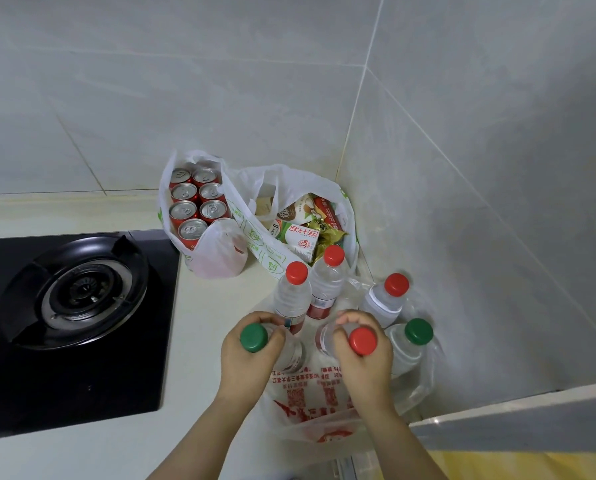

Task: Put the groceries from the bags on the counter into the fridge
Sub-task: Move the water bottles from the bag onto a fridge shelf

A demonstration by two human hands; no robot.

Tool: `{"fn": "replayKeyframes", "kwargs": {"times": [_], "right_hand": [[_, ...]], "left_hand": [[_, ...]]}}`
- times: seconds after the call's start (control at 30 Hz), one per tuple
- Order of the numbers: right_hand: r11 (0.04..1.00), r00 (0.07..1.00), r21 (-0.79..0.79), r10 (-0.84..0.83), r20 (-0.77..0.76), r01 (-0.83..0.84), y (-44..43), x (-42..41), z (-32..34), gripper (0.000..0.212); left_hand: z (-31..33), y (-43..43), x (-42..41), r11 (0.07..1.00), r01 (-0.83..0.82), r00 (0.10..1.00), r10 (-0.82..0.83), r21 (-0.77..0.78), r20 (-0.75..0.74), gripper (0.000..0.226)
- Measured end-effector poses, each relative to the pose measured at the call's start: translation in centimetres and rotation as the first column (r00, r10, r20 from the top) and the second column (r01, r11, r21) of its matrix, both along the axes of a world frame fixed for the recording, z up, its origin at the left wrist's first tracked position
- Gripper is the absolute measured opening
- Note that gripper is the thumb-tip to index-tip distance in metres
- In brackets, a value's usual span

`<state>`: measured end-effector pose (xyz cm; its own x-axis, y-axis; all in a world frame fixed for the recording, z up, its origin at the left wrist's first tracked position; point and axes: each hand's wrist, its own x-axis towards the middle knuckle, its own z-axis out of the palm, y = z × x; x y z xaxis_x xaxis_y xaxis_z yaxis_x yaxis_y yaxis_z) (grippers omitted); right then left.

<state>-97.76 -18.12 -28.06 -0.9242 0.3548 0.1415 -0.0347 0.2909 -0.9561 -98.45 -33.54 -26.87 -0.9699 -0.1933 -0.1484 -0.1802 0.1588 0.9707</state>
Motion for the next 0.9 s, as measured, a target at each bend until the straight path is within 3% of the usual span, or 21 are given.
{"fn": "replayKeyframes", "kwargs": {"times": [0.2,0.4,0.43,0.6,0.9], "right_hand": [[0.998,0.999,-0.042,-0.037,-0.025,0.036,0.3,-0.2,0.7,0.021],[0.998,0.995,-0.059,0.02,-0.098,-0.026,0.3,0.2,3.8,0.015],[0.996,0.991,-0.071,0.039,-0.127,-0.048,0.3,0.2,4.8,0.006],[0.981,0.966,-0.063,0.17,-0.193,-0.185,0.0,-0.6,9.7,0.002],[0.889,0.844,0.0,0.435,-0.314,-0.459,-3.4,-1.2,16.7,0.01]], "left_hand": [[1.4,0.5,0.3,0.994,-0.104,0.994,0.105,0.034,-0.026,0.006],[4.2,-0.2,1.1,0.968,-0.233,0.968,0.24,0.091,-0.079,0.008],[4.8,-0.3,1.1,0.966,-0.243,0.964,0.251,0.092,-0.09,0.007],[8.0,-0.3,1.8,0.953,-0.301,0.935,0.303,0.039,-0.182,0.013],[15.0,-3.6,4.1,0.943,-0.333,0.878,0.32,0.025,-0.358,0.031]]}}
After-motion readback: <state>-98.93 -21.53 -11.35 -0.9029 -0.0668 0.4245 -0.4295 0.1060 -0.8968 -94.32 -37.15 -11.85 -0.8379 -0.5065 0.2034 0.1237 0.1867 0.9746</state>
